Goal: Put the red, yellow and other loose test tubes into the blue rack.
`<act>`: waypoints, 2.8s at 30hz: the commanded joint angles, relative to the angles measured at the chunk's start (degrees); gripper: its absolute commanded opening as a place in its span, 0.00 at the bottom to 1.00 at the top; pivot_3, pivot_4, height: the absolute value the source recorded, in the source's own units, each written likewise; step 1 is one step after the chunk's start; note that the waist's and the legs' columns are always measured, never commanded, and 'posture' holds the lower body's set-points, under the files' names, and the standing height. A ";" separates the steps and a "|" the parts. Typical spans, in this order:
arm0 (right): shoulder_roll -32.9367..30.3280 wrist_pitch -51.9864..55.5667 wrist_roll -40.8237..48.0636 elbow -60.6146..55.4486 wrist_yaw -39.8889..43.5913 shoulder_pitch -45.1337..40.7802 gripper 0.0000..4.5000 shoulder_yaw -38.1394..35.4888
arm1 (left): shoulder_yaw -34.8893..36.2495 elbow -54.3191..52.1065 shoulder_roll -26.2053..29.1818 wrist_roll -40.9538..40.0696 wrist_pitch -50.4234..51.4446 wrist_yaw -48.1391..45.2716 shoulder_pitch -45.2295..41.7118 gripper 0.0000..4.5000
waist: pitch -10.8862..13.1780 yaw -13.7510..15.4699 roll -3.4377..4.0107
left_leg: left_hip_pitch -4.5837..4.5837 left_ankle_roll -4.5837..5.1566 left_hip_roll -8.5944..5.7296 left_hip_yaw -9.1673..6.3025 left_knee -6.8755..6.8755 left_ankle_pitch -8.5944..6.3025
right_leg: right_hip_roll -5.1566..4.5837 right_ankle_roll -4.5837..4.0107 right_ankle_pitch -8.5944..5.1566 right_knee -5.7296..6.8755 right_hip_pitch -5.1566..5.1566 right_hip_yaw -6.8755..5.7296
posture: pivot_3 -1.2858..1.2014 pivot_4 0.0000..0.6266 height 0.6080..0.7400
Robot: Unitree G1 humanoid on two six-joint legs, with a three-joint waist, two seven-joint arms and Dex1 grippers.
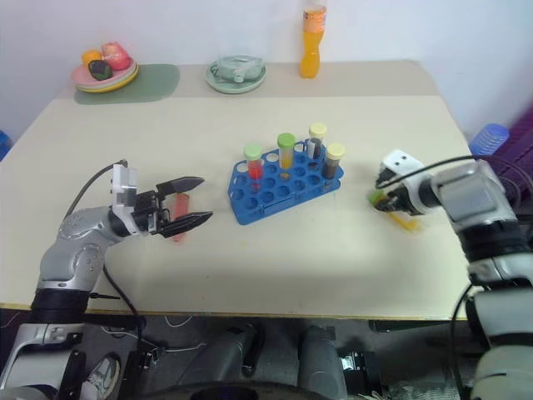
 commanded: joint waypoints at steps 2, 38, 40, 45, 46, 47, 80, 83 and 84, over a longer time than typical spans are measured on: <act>2.94 6.12 10.01 -16.15 -0.28 9.65 0.18 -10.65 | 0.41 0.02 -0.07 -0.28 -0.66 -0.54 -1.17 1.00 | 0.00 0.15 -0.01 | -0.01 0.04 0.01 0.00 -0.01 -0.03 | -0.01 0.00 0.00 0.00 0.00 0.00 | 0.52 0.24 1.00; 53.86 -73.38 9.71 10.32 -28.96 0.90 0.18 -8.75 | 2.40 -1.51 -0.69 -1.19 -0.28 1.73 0.50 1.00 | 0.00 -3.32 -0.08 | 0.19 -0.58 0.27 0.15 -0.11 0.31 | 0.39 -0.02 0.23 0.27 -0.16 0.07 | 0.52 0.24 1.00; 53.37 -74.03 9.99 11.16 -29.06 0.67 0.18 -9.25 | 2.46 -1.62 -0.61 -1.25 -0.30 1.88 0.60 1.00 | 0.00 -3.33 -0.08 | 0.20 -0.58 0.28 0.15 -0.12 0.31 | 0.40 -0.03 0.23 0.27 -0.16 0.08 | 0.52 0.24 1.00; 52.12 -74.74 10.83 10.85 -29.09 0.61 0.18 -10.12 | 2.46 -1.58 -0.43 -1.32 -0.34 1.99 0.53 1.00 | 0.00 -3.29 -0.08 | 0.20 -0.59 0.29 0.14 -0.12 0.32 | 0.42 -0.04 0.24 0.27 -0.17 0.09 | 0.52 0.24 1.00; 51.94 -74.71 11.01 10.51 -29.19 0.57 0.18 -10.26 | 2.39 -1.53 -0.44 -1.30 -0.32 2.00 0.43 1.00 | 0.00 -3.30 -0.08 | 0.20 -0.59 0.29 0.14 -0.12 0.32 | 0.42 -0.04 0.24 0.27 -0.17 0.09 | 0.52 0.24 1.00; 51.85 -74.61 11.16 10.12 -29.25 0.59 0.18 -10.30 | 2.36 -1.54 -0.42 -1.31 -0.29 2.00 0.39 1.00 | 0.00 -3.30 -0.08 | 0.20 -0.59 0.29 0.14 -0.12 0.32 | 0.42 -0.04 0.24 0.27 -0.17 0.09 | 0.52 0.24 1.00; 52.83 -76.69 14.72 15.16 -27.20 3.19 0.18 -10.20 | 3.25 -3.58 0.22 -2.61 1.21 3.32 2.18 1.00 | 0.00 -3.28 -0.08 | 0.22 -0.63 0.36 0.14 -0.15 0.33 | 0.51 -0.10 0.28 0.28 -0.17 0.14 | 0.52 0.24 1.00; 52.98 -76.75 15.17 14.66 -26.21 3.48 0.40 -9.82 | 3.50 -3.15 -0.01 -2.86 1.37 3.56 2.10 1.00 | 0.00 -3.26 -0.08 | 0.22 -0.63 0.36 0.15 -0.15 0.33 | 0.51 -0.10 0.28 0.27 -0.17 0.14 | 0.52 0.24 1.00; 53.02 -76.84 15.18 14.60 -26.03 3.53 0.47 -9.74 | 3.55 -3.05 -0.05 -2.90 1.41 3.61 2.06 1.00 | 0.00 -3.26 -0.08 | 0.22 -0.63 0.36 0.14 -0.15 0.33 | 0.52 -0.10 0.28 0.27 -0.17 0.14 | 0.52 0.24 1.00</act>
